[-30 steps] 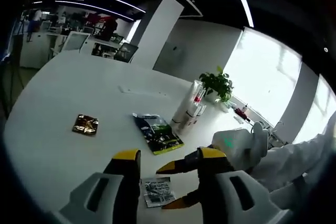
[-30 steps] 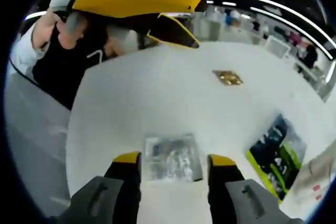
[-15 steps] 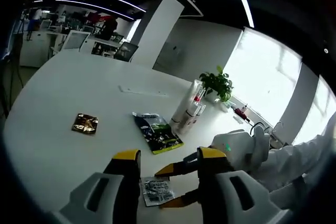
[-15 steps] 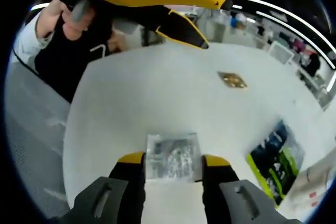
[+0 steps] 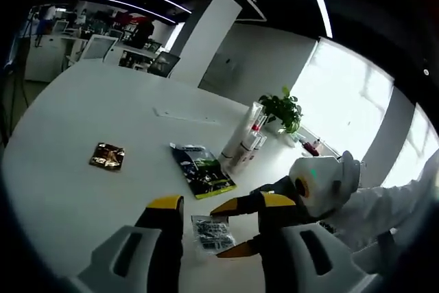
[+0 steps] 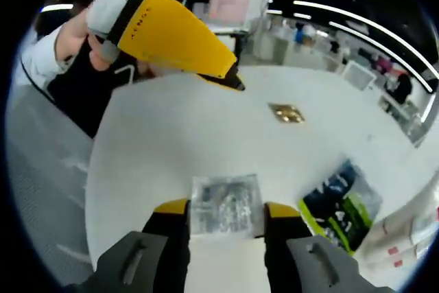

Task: Arrange the skincare products in the storage area until every visible bottle or jar stands upright without overlapping.

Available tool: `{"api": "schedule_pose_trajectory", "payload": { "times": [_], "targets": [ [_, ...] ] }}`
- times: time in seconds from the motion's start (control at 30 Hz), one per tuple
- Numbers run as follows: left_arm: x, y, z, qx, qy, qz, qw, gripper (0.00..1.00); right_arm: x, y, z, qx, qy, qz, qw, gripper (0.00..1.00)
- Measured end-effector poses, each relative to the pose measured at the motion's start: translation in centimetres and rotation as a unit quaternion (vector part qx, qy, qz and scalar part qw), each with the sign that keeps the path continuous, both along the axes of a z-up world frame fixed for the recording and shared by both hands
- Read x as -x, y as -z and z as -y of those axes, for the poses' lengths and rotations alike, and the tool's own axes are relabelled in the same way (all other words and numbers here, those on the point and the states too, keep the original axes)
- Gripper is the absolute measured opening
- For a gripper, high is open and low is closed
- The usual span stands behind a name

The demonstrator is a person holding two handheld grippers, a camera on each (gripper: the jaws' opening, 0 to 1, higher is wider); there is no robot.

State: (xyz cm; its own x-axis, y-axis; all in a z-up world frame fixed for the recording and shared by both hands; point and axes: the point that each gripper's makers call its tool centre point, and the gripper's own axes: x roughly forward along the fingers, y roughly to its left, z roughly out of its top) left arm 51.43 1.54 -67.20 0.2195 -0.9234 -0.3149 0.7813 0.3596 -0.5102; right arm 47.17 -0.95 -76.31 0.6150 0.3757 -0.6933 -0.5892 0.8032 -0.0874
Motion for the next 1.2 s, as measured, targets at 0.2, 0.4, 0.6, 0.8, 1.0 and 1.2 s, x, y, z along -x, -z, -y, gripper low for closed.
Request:
{"api": "schedule_pose_trajectory", "payload": {
  "times": [0.2,0.4,0.6,0.8,1.0,1.2],
  "targets": [
    [0.3,0.5,0.1,-0.005,0.0,-0.006,1.0,0.38,0.7,-1.6,1.3,0.001,0.007,0.017,0.9998,0.38],
    [0.6,0.4,0.4,0.047,-0.015,-0.102,0.9936,0.37,1.0,-3.8,1.9,-0.006,0.01,0.039,0.9992,0.38],
    [0.7,0.3,0.6,0.085,-0.028,-0.162,0.9828,0.35,0.5,-6.9,1.8,-0.023,0.01,0.073,0.997,0.38],
    [0.1,-1.3,0.8,0.211,-0.067,-0.318,0.9222,0.32,0.4,-9.7,1.6,-0.038,0.008,0.103,0.9939,0.38],
    [0.6,-2.3,1.6,0.278,-0.064,-0.397,0.8723,0.28,0.0,-12.5,1.6,-0.097,0.033,0.133,0.9857,0.38],
    [1.5,-2.9,3.4,0.331,-0.071,-0.497,0.7992,0.28,-0.3,-14.4,2.0,-0.137,0.062,0.16,0.9757,0.38]
  ]
}}
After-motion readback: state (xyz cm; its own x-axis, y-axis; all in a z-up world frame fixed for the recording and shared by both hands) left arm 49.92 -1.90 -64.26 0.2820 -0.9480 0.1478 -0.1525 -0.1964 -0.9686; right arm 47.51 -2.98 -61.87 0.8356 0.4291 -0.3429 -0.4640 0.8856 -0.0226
